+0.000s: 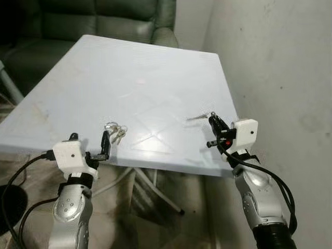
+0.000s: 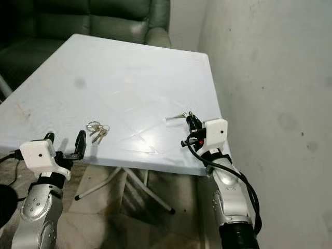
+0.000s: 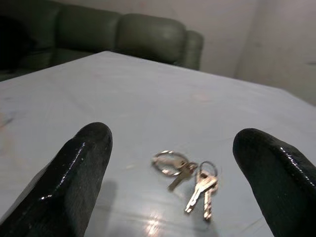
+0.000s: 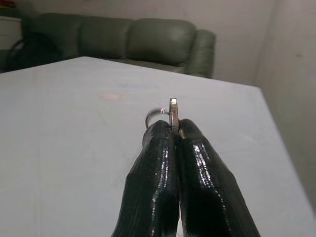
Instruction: Hang keys on a hook
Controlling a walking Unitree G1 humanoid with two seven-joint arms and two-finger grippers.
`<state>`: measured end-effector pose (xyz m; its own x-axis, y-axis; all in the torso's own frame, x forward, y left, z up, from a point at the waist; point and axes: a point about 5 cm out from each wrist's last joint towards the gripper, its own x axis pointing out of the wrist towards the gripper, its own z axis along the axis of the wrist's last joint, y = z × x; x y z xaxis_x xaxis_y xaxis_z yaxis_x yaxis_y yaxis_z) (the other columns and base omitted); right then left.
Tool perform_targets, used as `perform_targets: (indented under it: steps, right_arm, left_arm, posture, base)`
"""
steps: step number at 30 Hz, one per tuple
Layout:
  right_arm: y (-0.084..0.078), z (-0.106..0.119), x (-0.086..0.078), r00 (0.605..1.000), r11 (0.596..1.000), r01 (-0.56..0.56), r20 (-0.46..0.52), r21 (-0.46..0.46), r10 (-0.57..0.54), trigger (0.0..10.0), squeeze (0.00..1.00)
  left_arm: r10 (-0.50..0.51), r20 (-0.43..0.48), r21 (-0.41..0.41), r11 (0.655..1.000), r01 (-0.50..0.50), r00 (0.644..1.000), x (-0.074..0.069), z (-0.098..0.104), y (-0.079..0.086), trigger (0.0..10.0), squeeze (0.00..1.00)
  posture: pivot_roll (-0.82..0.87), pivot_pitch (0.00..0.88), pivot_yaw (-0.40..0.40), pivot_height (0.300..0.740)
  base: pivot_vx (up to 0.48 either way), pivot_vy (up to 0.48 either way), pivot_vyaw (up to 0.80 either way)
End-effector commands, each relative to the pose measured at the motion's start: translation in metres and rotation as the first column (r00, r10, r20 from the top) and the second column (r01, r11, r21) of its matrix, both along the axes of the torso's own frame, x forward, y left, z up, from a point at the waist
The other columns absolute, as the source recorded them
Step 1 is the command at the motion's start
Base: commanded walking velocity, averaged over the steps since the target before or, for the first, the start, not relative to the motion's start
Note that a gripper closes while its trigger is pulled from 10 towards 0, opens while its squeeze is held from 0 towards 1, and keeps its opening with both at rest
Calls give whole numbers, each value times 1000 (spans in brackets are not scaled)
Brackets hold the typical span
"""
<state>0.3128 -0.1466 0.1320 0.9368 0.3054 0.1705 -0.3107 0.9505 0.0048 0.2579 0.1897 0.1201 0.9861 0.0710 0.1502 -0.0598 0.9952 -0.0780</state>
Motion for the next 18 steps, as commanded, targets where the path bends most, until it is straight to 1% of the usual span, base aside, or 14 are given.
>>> perform_targets:
  steps: [1,17,18]
  right_arm:
    - [-4,2,1,1000,1000,7,7,8,-7,10000,0]
    - [-6,2,0,1000,1000,18,9,4,-18,10000,0]
    - [-6,1,0,1000,1000,23,7,4,-23,10000,0]
  left_arm:
    - [-2,-3,4,1000,2,1000,0,0,-1,10000,0]
    - [-1,-5,3,1000,1,1000,1,-1,0,10000,0]
    - [-5,-13,-9,1000,5,1000,1,-2,1,10000,0]
  posture:
    - [11,49,-81,740]
    - [3,61,-77,740]
    - [2,66,-74,740]
  base:
    - [0,0,0]
    - [0,0,0]
    - [0,0,0]
